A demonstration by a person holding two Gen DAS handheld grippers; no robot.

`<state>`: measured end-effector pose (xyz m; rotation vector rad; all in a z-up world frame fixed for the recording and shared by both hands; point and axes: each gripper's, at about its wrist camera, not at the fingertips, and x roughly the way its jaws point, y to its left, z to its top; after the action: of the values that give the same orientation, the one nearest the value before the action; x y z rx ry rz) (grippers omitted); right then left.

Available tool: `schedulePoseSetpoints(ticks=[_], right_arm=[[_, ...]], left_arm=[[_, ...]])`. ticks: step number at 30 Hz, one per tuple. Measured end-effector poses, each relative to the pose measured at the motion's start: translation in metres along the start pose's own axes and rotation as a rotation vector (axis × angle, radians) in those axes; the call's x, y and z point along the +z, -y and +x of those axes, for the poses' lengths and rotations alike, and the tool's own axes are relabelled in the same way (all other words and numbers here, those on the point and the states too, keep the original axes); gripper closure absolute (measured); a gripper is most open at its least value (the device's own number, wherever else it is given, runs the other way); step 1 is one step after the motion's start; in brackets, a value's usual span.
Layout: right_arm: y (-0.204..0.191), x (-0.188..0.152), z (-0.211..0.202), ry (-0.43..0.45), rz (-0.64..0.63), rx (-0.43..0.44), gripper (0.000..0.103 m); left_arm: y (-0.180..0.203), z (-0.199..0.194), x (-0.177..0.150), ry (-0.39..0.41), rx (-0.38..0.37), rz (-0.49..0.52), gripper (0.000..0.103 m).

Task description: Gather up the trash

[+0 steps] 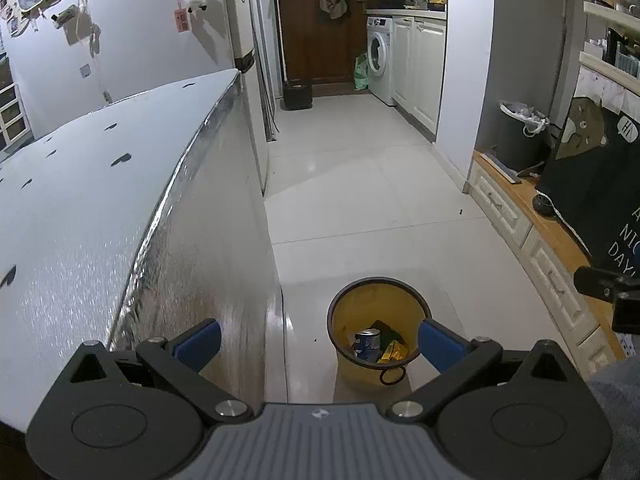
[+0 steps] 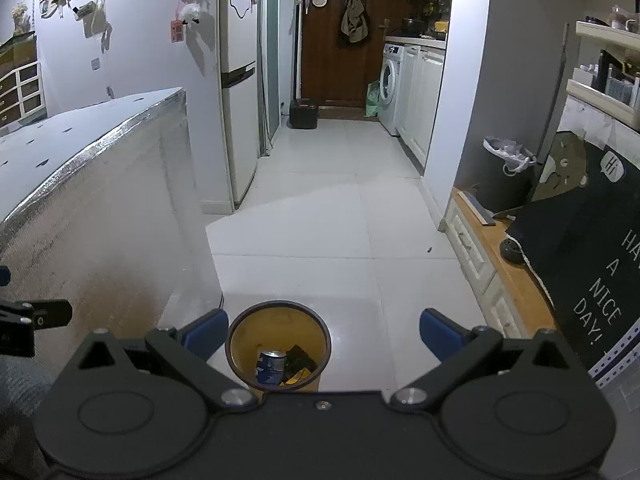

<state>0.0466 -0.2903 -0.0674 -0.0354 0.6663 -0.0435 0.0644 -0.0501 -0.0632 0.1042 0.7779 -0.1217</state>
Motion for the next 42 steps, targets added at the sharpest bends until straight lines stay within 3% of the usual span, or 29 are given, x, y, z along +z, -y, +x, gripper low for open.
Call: schedulePoseSetpoints(ticks=[14,42], right_arm=[[-0.009,-0.01,-0.014,0.046,-0.009,-0.038,0.0],[-0.011,-0.017,-0.017,0.068,-0.009,-0.047,0.0]], left_arm=[[-0.002,-0.007,-0.017,0.075,0.002,-0.02,0.0],[-0.002,-0.008,-0.022,0.099,0.025,0.004,0.0]])
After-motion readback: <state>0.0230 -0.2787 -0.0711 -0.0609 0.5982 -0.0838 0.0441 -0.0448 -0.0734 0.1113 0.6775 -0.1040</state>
